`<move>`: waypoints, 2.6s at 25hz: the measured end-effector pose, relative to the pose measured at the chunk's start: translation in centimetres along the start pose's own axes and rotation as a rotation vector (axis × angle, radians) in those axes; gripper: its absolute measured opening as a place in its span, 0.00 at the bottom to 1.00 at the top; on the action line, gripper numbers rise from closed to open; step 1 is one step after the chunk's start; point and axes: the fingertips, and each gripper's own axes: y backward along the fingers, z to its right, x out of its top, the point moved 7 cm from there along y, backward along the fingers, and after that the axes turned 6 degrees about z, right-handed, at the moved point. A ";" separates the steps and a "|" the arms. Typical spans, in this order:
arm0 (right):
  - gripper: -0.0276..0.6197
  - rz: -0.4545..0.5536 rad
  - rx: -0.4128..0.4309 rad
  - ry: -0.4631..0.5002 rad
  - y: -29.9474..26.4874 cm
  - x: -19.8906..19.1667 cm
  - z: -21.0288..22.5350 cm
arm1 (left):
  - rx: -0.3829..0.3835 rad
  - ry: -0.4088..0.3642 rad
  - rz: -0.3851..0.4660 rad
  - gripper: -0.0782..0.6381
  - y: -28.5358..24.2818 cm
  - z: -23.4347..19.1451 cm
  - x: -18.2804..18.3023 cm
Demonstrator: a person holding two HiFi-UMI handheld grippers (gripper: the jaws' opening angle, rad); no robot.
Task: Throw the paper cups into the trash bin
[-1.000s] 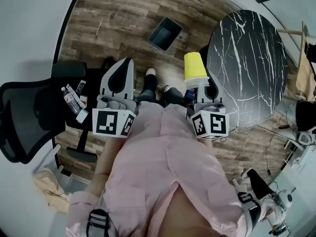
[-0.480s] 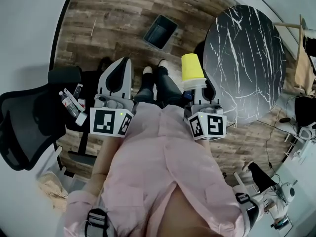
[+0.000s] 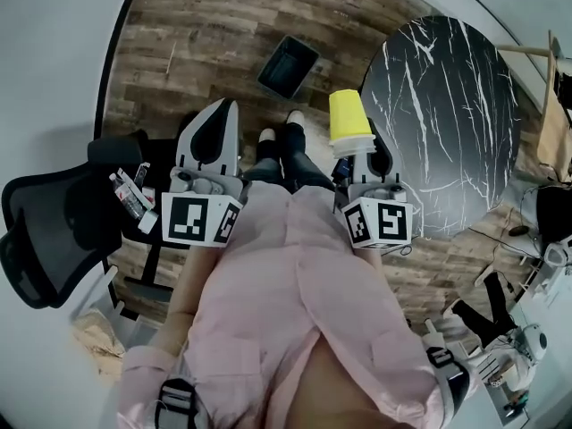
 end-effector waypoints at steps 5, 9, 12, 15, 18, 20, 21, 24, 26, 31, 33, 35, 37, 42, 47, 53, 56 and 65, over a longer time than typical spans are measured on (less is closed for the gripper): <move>0.10 0.006 -0.004 -0.008 -1.6 0.4 2.4 | 0.004 -0.002 0.007 0.13 -2.7 0.6 -0.1; 0.10 0.003 -0.001 -0.003 -2.6 0.5 4.1 | 0.010 0.012 0.010 0.13 -4.6 1.2 -0.7; 0.10 -0.008 -0.009 -0.006 -2.7 0.3 5.2 | 0.008 0.022 0.008 0.13 -5.4 1.8 -1.1; 0.10 -0.018 -0.016 -0.012 -2.8 0.2 5.9 | 0.004 0.021 0.001 0.13 -6.0 2.2 -1.2; 0.10 -0.018 -0.021 -0.015 -2.9 0.4 6.3 | 0.006 0.021 0.001 0.13 -6.4 2.3 -1.1; 0.10 -0.014 -0.023 -0.012 -2.9 0.5 6.5 | 0.003 0.019 0.005 0.13 -6.6 2.3 -1.0; 0.10 -0.011 -0.024 -0.009 -3.0 0.6 6.5 | -0.001 0.017 0.007 0.13 -6.7 2.3 -0.9; 0.10 -0.005 -0.032 -0.013 -3.1 0.7 6.5 | -0.011 0.013 0.009 0.13 -6.9 2.2 -0.7; 0.10 -0.005 -0.037 -0.016 -3.2 0.6 6.3 | -0.015 0.012 0.007 0.13 -6.9 1.9 -0.6; 0.10 0.002 -0.030 -0.011 -4.2 0.9 5.2 | -0.022 0.005 0.011 0.13 -6.9 0.7 0.0; 0.10 0.012 -0.025 -0.011 -4.7 1.2 4.6 | -0.025 0.002 0.011 0.13 -6.9 0.0 0.4; 0.10 0.030 -0.021 -0.005 -5.2 1.8 4.0 | -0.028 -0.003 0.010 0.13 -6.8 -0.7 0.7; 0.10 0.051 -0.025 0.007 -5.7 2.6 3.7 | -0.027 -0.007 0.011 0.13 -6.8 -1.4 1.1; 0.10 0.085 -0.043 0.041 -7.0 4.3 4.1 | -0.021 -0.008 0.023 0.13 -7.0 -2.8 1.9; 0.10 0.105 -0.034 0.046 -8.5 5.7 4.9 | -0.016 -0.006 0.034 0.13 -7.0 -3.5 2.1; 0.10 0.092 -0.032 0.049 -9.6 5.9 5.2 | 0.013 -0.006 0.036 0.13 -6.3 -4.7 2.3; 0.10 0.080 -0.036 0.068 -9.7 6.1 5.1 | 0.029 -0.005 0.039 0.13 -6.1 -5.5 2.3; 0.10 0.048 -0.054 0.089 -9.4 6.4 5.6 | -0.016 0.009 0.040 0.13 -6.4 -5.4 2.2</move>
